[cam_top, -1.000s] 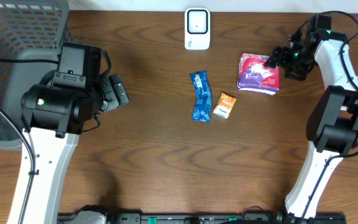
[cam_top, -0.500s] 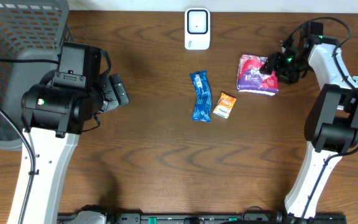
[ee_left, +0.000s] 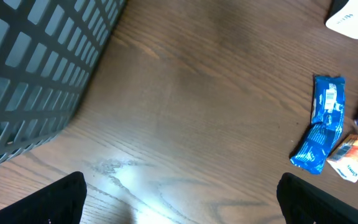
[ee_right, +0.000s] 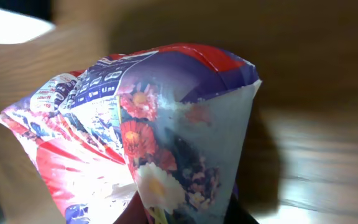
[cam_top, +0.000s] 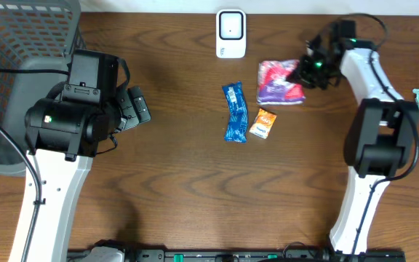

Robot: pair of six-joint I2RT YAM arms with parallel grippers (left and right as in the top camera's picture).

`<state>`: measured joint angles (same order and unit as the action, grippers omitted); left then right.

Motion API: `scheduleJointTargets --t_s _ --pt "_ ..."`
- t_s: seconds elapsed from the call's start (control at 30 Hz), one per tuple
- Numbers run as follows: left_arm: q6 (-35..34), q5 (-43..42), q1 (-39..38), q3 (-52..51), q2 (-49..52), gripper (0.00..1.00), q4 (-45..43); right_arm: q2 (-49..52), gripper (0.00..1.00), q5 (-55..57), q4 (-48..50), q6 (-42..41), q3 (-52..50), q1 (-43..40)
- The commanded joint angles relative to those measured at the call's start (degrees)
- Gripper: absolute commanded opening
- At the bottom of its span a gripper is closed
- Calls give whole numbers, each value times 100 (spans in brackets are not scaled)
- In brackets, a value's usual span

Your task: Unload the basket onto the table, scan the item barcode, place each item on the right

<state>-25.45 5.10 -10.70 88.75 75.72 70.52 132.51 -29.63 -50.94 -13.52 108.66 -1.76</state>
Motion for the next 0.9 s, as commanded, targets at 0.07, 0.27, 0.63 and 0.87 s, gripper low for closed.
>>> scheduleJointTargets --t_s 0.07,0.27,0.63,0.87 --pt "35 96 17 35 -46 98 17 2 1 -225 44 -603 1056 461" --pt "35 96 17 35 -46 98 17 2 1 -195 667 -1329 1860 887" --pt "35 96 17 35 -46 98 17 452 1 1360 2013 -2020 1832 1757" --pt "35 96 17 35 -46 98 17 787 1 1460 2347 -2479 1832 1912"
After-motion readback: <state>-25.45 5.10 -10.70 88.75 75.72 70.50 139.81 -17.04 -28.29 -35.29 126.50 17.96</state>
